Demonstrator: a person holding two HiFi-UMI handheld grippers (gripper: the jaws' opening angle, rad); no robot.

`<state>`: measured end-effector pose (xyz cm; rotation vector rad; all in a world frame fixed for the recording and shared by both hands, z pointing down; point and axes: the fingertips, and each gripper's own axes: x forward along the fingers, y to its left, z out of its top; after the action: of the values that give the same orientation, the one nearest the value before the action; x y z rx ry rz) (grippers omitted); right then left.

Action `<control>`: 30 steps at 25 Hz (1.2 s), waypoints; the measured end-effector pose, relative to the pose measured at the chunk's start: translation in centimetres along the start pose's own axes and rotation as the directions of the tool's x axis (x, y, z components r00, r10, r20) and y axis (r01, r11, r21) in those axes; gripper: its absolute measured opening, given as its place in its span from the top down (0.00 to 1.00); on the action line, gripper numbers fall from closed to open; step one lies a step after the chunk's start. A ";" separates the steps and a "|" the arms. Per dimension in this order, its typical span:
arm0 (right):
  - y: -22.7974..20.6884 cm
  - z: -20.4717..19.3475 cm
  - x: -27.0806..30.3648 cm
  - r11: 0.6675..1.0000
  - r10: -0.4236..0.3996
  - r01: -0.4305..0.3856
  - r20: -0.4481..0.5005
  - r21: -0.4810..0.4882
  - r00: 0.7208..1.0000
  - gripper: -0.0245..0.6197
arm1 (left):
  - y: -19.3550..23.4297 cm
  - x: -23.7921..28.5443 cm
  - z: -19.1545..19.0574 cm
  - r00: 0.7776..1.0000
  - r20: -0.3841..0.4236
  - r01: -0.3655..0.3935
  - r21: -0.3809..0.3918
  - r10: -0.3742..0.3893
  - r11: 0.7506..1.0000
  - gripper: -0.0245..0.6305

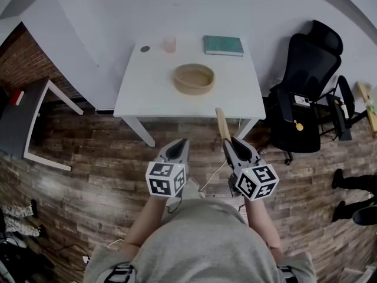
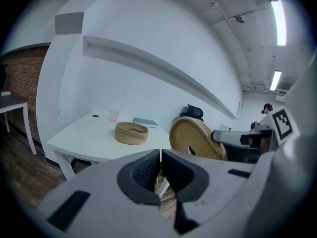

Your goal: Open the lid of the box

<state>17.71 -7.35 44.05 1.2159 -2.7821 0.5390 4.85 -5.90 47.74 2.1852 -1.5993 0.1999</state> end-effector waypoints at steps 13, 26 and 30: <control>-0.2 0.6 0.6 1.000 -0.011 0.011 0.025 0.006 1.000 0.85 | 0.3 0.5 0.2 1.000 -0.006 0.019 -0.012 -0.019 1.000 0.94; 0.0 0.8 1.5 1.000 -0.005 0.004 0.021 0.011 1.000 0.85 | 0.9 1.0 0.4 0.999 -0.015 0.028 -0.019 -0.028 0.999 0.94; 0.1 0.7 1.7 1.000 -0.004 0.004 0.019 0.008 1.000 0.85 | 1.0 0.9 0.2 0.999 -0.016 0.031 -0.020 -0.031 0.999 0.94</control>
<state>16.51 -8.64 43.70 1.2345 -2.7952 0.5419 4.22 -7.04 48.12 2.1866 -1.5508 0.1913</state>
